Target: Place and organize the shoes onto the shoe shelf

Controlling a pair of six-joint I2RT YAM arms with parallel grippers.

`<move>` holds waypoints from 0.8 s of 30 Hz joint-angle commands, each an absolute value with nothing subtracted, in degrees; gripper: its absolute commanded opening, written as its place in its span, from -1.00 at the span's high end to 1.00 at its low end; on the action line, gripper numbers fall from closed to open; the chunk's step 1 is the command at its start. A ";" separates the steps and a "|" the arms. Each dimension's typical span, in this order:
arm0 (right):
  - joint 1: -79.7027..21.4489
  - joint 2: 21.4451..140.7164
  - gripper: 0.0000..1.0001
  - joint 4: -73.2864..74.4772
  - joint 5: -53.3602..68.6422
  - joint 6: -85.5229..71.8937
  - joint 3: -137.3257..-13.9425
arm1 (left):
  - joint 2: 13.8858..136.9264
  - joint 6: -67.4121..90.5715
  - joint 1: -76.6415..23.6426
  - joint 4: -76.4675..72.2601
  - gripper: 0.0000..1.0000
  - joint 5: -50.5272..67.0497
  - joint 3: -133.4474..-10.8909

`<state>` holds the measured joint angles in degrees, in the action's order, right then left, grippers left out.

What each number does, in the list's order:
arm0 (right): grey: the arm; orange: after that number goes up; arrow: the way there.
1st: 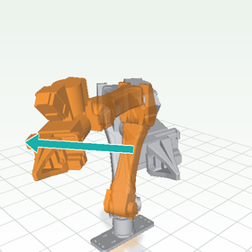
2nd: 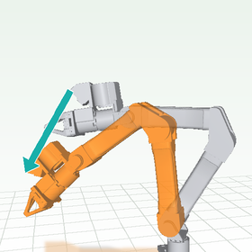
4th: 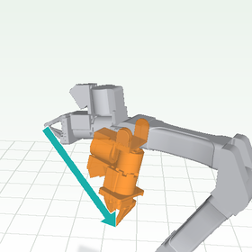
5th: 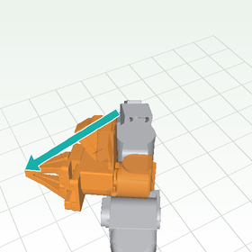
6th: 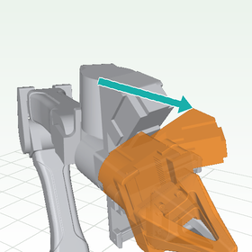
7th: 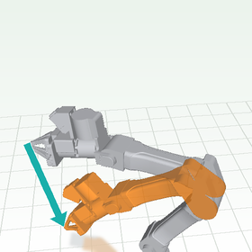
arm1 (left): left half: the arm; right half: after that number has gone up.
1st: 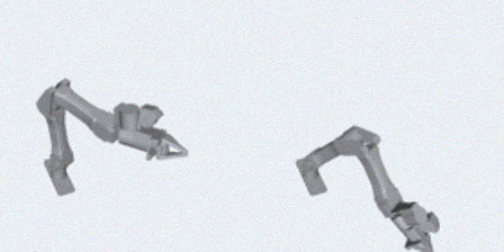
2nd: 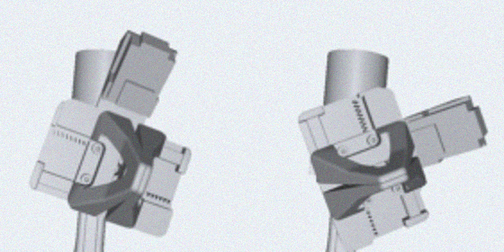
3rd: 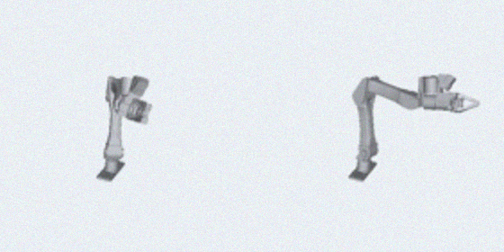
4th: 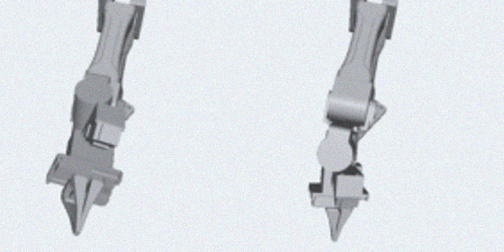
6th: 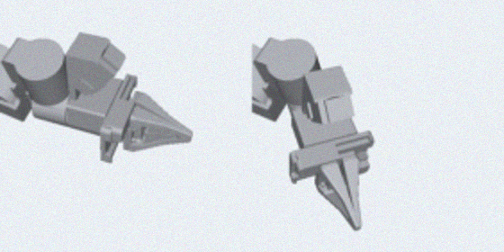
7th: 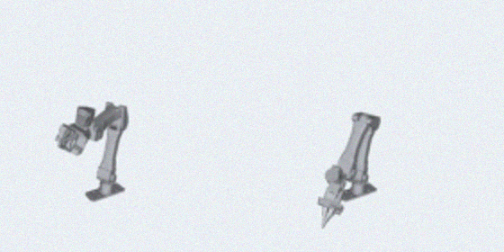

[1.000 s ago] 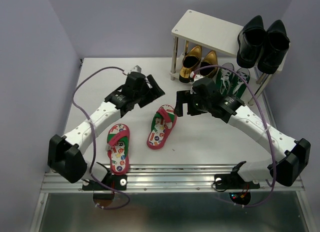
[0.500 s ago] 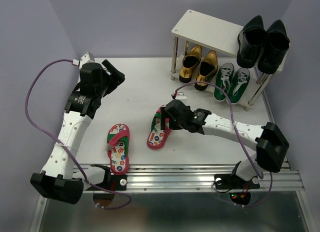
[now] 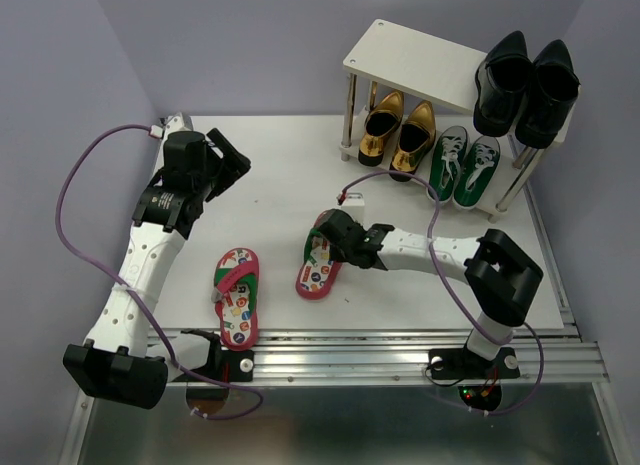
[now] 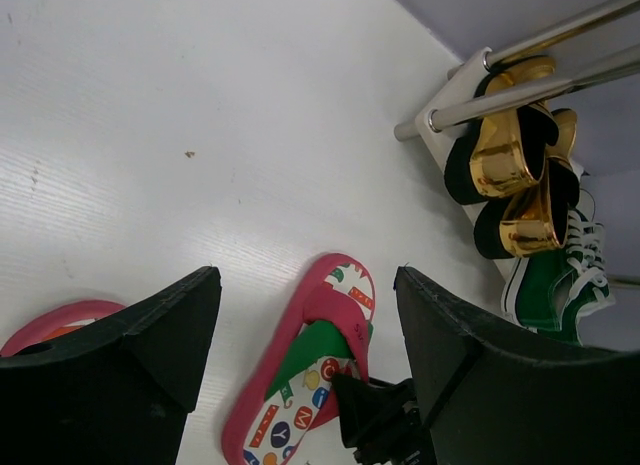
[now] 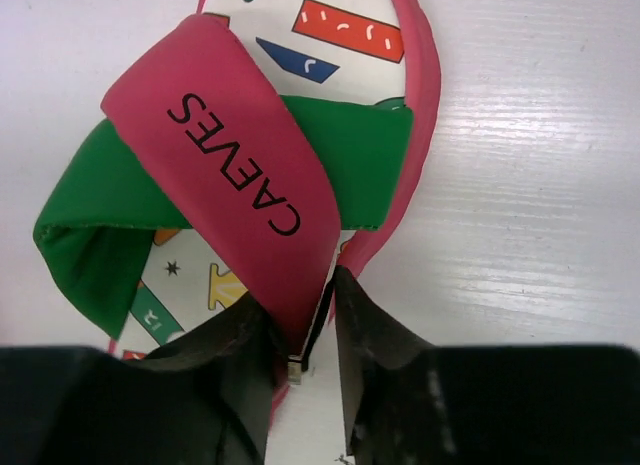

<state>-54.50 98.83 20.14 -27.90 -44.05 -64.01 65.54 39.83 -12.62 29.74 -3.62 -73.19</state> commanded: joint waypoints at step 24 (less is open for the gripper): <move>-54.32 84.55 0.99 34.45 -32.60 -17.15 -103.08 | 61.52 38.41 -10.55 27.95 -0.59 -3.69 -72.69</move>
<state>-54.43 84.51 35.66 -29.61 -21.82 -95.64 63.18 39.22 -10.98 29.47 -3.22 -73.12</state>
